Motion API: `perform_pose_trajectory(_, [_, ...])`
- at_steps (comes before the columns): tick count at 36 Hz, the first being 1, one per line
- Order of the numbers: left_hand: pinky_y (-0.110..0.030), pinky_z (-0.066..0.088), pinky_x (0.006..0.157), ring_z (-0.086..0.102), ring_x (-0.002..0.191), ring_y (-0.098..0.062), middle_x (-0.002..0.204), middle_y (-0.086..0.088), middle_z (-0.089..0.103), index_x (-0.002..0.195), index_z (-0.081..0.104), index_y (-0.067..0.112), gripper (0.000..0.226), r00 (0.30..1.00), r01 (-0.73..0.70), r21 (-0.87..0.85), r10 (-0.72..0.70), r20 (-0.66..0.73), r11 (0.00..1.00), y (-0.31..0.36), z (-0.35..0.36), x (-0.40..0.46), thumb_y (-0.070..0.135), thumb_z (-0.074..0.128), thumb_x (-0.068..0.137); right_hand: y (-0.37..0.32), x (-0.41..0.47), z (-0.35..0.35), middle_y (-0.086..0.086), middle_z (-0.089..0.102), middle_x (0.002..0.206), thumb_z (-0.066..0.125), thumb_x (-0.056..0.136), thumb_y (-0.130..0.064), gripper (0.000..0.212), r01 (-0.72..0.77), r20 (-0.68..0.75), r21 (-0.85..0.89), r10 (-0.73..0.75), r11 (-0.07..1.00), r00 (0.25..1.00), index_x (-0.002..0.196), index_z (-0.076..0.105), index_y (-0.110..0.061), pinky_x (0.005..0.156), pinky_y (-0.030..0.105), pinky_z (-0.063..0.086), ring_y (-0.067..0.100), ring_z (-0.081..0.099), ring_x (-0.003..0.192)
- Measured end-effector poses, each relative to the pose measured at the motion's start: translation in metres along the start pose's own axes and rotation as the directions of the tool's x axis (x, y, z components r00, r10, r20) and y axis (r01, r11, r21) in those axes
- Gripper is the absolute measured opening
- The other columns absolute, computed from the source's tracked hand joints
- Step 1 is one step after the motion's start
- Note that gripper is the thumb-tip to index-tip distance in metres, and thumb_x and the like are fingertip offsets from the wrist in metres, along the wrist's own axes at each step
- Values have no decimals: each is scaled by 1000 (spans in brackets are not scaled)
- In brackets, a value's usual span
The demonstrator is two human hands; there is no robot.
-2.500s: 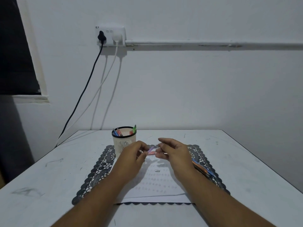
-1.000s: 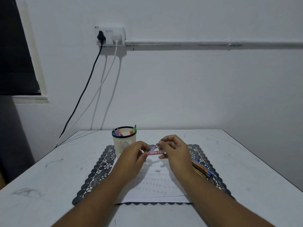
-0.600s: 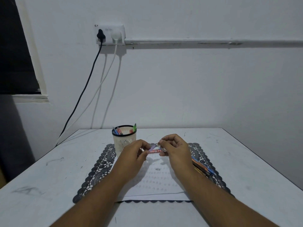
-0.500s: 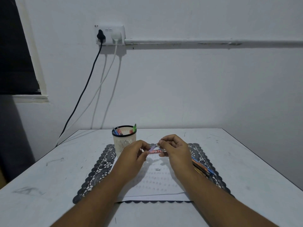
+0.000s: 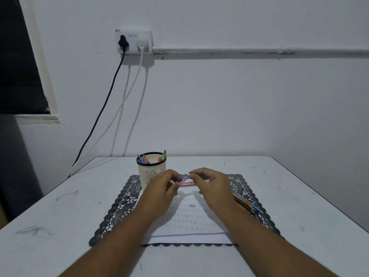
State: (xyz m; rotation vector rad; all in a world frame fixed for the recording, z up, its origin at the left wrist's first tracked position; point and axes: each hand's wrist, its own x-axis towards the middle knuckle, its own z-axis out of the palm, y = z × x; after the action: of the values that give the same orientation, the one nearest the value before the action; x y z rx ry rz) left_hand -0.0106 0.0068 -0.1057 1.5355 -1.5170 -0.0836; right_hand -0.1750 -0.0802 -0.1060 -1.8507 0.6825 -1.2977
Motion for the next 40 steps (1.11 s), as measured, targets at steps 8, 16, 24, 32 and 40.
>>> perform_pose_trajectory(8, [-15, 48, 61, 67, 69, -4, 79, 10, 71, 97, 68, 23, 14, 998, 46, -108, -49, -26, 993, 1, -1, -1, 11, 64, 99, 6, 8, -6, -18, 72, 73, 70, 93, -31, 14, 54, 117, -402, -7, 914, 993, 99, 83, -34, 62, 22, 46, -2, 62, 66])
perform_pose_trajectory(16, [-25, 54, 68, 68, 71, -5, 83, 10, 72, 98, 66, 25, 14, 992, 96, -166, -108, -61, 981, -4, -3, 1, 11, 63, 100, 20, 1, -10, -9, 73, 79, 81, 79, -36, 10, -135, 323, -543, 355, 829, 877, 83, 74, -30, 70, 37, 58, 10, 68, 72])
perform_pose_trajectory(24, [-10, 43, 58, 65, 69, -1, 78, 10, 69, 97, 66, 21, 9, 997, 58, -42, -60, -44, 997, -3, -3, 0, 13, 65, 99, 22, 4, -6, -12, 72, 83, 71, 89, -24, 8, -5, 374, -593, 281, 805, 884, 82, 74, -26, 78, 40, 59, 8, 67, 80])
perform_pose_trajectory(32, [-14, 42, 65, 62, 76, -4, 91, 15, 65, 99, 66, 28, 11, 1000, 13, 128, -14, 8, 992, -17, -1, 3, 16, 66, 98, 15, 9, -11, -3, 55, 60, 74, 91, -6, 14, -270, 189, -82, 281, 959, 941, 80, 73, -14, 55, 21, 36, 6, 43, 52])
perform_pose_trajectory(40, [-11, 41, 66, 57, 79, 4, 90, 16, 61, 100, 67, 23, 10, 999, -29, 136, 26, 22, 990, -10, -1, 2, 14, 64, 98, 6, 10, -10, -3, 69, 73, 72, 95, -13, 12, -194, 177, 33, 186, 980, 967, 91, 78, -21, 57, 23, 40, 12, 47, 55])
